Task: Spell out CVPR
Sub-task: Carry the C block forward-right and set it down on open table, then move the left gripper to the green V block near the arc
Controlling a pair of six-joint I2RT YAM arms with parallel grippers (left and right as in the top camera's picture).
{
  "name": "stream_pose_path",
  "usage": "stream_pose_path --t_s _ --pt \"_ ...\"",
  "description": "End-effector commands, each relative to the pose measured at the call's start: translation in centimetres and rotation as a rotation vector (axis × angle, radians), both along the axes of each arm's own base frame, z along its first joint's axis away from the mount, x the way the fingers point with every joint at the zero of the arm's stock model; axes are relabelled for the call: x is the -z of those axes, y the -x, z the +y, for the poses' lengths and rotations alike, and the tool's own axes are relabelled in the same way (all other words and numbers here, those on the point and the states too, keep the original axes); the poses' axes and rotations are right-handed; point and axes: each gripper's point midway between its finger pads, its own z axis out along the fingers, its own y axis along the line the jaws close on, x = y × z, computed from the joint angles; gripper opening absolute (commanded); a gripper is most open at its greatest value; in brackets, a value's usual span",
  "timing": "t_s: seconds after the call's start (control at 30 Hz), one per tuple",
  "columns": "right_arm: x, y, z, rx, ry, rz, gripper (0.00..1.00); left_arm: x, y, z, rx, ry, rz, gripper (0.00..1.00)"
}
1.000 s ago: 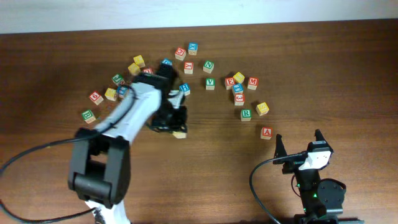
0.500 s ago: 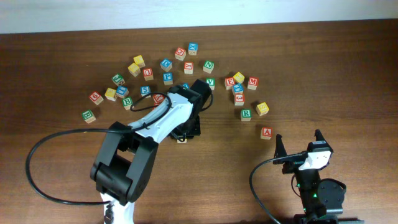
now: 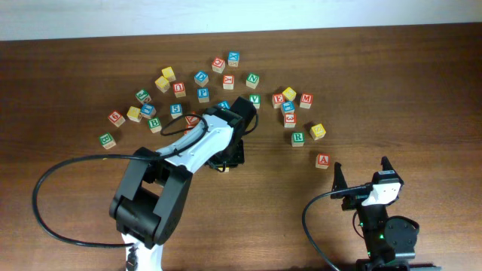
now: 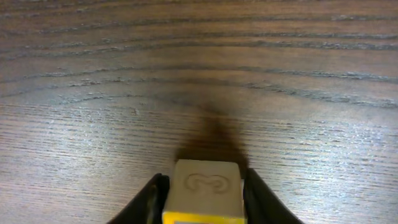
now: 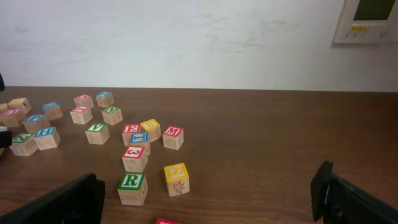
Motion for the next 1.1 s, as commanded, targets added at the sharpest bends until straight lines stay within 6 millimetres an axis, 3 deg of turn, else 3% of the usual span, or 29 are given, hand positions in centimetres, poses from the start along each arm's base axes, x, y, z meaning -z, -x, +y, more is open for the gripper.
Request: stream_pose_path --t_s 0.0,0.17,0.3,0.37,0.5,0.6,0.67,0.77,0.97,1.03,1.07 --pt "0.3 0.0 -0.3 0.012 0.004 0.003 0.98 0.6 0.5 0.1 0.011 -0.005 0.022 0.36" --pt "0.3 0.0 -0.3 0.012 0.004 0.003 0.98 0.6 0.5 0.1 0.011 -0.004 0.022 0.38" --pt "0.3 0.0 -0.3 0.012 0.004 0.003 0.98 -0.2 -0.4 -0.5 0.028 0.012 -0.003 0.58" --pt "0.3 0.0 -0.3 0.012 0.004 0.003 0.98 -1.1 -1.3 -1.0 0.055 0.024 -0.022 0.70" --pt "0.3 0.0 -0.3 0.012 0.004 0.003 0.99 -4.0 -3.5 -1.9 0.049 0.052 -0.079 0.69" --pt "0.3 0.0 -0.3 0.012 0.004 0.003 0.98 -7.9 -5.8 -0.8 0.003 0.071 -0.118 0.68" --pt "0.3 0.0 -0.3 0.012 0.004 0.003 0.98 -12.5 -7.8 2.3 -0.084 0.086 -0.163 0.69" --pt "0.3 0.0 -0.3 0.012 0.004 0.003 0.98 -15.5 -9.3 7.1 -0.201 0.100 -0.222 0.74" --pt "0.3 0.0 -0.3 0.012 0.004 0.003 0.98 -15.5 -9.0 16.7 -0.414 0.022 -0.187 0.73" --pt "0.3 0.0 -0.3 0.012 0.004 0.003 0.98 -15.5 -9.0 18.7 -0.460 0.015 -0.188 0.82" --pt "0.3 0.0 -0.3 0.012 0.004 0.003 0.98 -15.5 -9.0 19.3 -0.475 0.014 -0.189 0.95"
